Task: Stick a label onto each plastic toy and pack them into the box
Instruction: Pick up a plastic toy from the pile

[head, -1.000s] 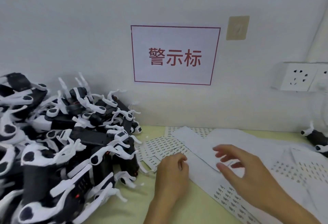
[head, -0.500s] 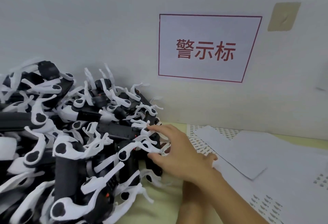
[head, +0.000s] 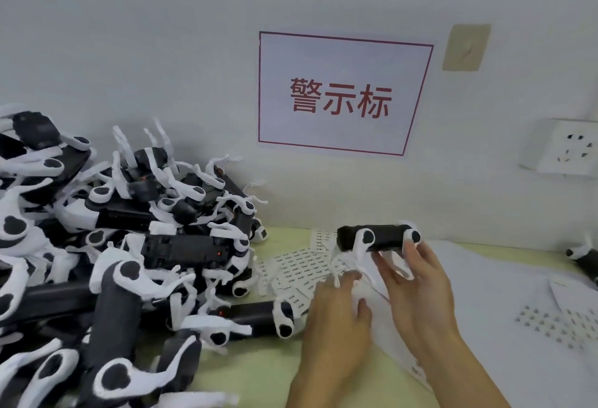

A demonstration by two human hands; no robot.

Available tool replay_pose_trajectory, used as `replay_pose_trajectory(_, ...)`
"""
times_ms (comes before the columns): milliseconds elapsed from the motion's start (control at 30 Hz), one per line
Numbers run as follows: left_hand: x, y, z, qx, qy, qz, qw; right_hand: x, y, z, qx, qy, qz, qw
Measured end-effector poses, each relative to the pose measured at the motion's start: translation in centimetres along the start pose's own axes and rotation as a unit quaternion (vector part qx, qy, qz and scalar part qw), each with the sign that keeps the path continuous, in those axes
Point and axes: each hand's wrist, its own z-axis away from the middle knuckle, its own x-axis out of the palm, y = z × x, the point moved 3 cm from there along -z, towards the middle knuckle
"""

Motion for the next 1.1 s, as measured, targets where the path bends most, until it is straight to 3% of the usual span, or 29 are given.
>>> replay_pose_trajectory(100, 0.0, 2.5, 0.3, -0.024, 0.007, 0.073, 0.997, -2.0, -0.4, 0.7, 0.032, 0.017, 0.035, 0.999)
replay_pose_trajectory(267, 0.3, 2.8, 0.3, 0.021, 0.03, 0.168, 0.985, -1.6, 0.2, 2.7, 0.161, -0.093, 0.093, 0.978)
replay_pose_trajectory(333, -0.2, 3.3, 0.4, 0.04, 0.047, 0.154, 0.986, -1.1, 0.3, 3.4, 0.183, -0.126, 0.166, 0.961)
replay_pose_trajectory(433, -1.0, 3.9, 0.4, 0.084, 0.102, 0.073, 0.989, -1.1, -0.4, 3.8, 0.111, -0.16, 0.34, 0.92)
replay_pose_trajectory(600, -1.9, 3.6, 0.4, 0.082, 0.217, -0.108, 0.967, -5.1, -4.2, 3.3, -0.01, -0.037, 0.488, 0.872)
replay_pose_trajectory(733, -1.4, 3.5, 0.4, 0.072, 0.171, -0.23, 0.955, -9.6, -7.5, 4.4, -0.107, 0.015, 0.579, 0.808)
replay_pose_trajectory(933, 0.2, 3.6, 0.8, 0.062, 0.068, -0.192, 0.977, -13.0, -7.1, 5.9, -0.114, 0.006, 0.665, 0.738)
replay_pose_trajectory(1100, -0.5, 3.4, 0.8, 0.055, 0.124, -0.197, 0.971, -13.9, -6.2, 5.7, -0.068, -0.077, 0.779, 0.618)
